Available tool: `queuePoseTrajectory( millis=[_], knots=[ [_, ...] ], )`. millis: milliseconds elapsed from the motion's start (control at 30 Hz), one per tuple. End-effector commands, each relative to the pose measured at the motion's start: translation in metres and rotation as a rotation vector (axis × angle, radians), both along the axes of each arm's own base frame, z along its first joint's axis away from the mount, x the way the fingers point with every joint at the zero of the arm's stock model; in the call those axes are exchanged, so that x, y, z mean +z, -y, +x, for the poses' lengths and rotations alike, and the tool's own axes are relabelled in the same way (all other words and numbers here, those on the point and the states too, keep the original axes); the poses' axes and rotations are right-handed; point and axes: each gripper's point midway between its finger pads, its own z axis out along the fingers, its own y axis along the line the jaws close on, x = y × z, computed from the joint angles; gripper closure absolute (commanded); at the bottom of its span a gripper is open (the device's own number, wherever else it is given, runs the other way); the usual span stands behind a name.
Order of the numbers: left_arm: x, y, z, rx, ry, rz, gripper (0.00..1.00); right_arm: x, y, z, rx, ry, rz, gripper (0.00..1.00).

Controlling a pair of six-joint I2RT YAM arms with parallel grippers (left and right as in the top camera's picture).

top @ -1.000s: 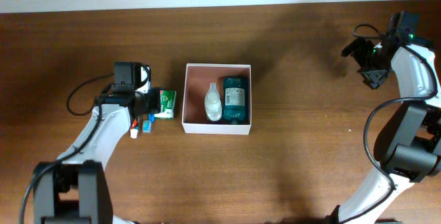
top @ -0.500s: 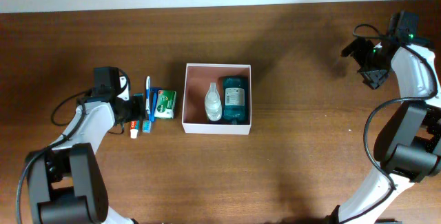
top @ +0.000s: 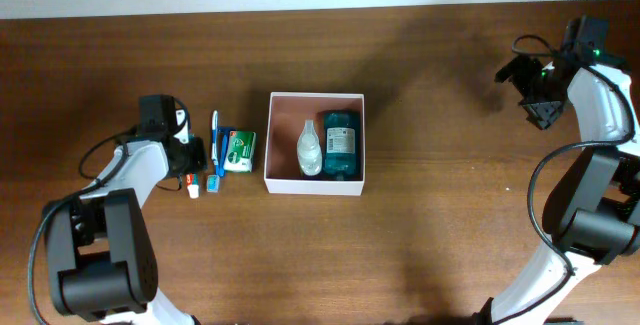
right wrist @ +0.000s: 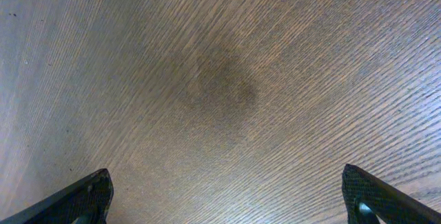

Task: Pack container
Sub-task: 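Close left gripper on the toothpaste tube and lift it, then carry the toothpaste tube right and drop it into the box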

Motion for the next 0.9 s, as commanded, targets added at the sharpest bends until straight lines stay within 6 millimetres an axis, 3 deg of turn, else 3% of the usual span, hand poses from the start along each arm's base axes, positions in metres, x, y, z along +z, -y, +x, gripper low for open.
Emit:
queuePoseTrajectory(
  millis=[0, 100, 300, 367, 500, 633, 767, 867],
  knots=[
    [-0.018, 0.003, -0.01, -0.003, -0.064, -0.016, 1.0, 0.001, 0.005, 0.0, -0.003, 0.001, -0.015, 0.01],
    [0.012, -0.003, 0.002, 0.005, -0.028, 0.012, 0.99, 0.001, 0.005, 0.0, -0.003, 0.001, -0.015, 0.01],
    [0.115, 0.008, 0.03, -0.009, 0.167, -0.011, 0.99, 0.001, 0.005, 0.0, -0.003, 0.001, -0.015, 0.01],
    [0.151, 0.027, 0.035, -0.034, 0.267, -0.077, 0.99, 0.001, 0.005, 0.0, -0.003, 0.001, -0.015, 0.01],
    [0.202, 0.078, 0.039, -0.132, 0.426, -0.237, 0.99, 0.001, 0.005, 0.0, -0.003, 0.001, -0.015, 0.01],
    [0.215, 0.121, 0.037, -0.237, 0.462, -0.279, 1.0, 0.001, 0.005, 0.0, -0.003, 0.001, -0.015, 0.01],
    [0.201, 0.165, 0.032, -0.333, 0.423, -0.295, 1.0, 0.001, 0.005, 0.0, -0.003, 0.001, -0.015, 0.01],
    [0.185, 0.182, 0.034, -0.359, 0.397, -0.251, 0.99, 0.001, 0.005, 0.0, -0.003, 0.001, -0.015, 0.01]
  ],
)
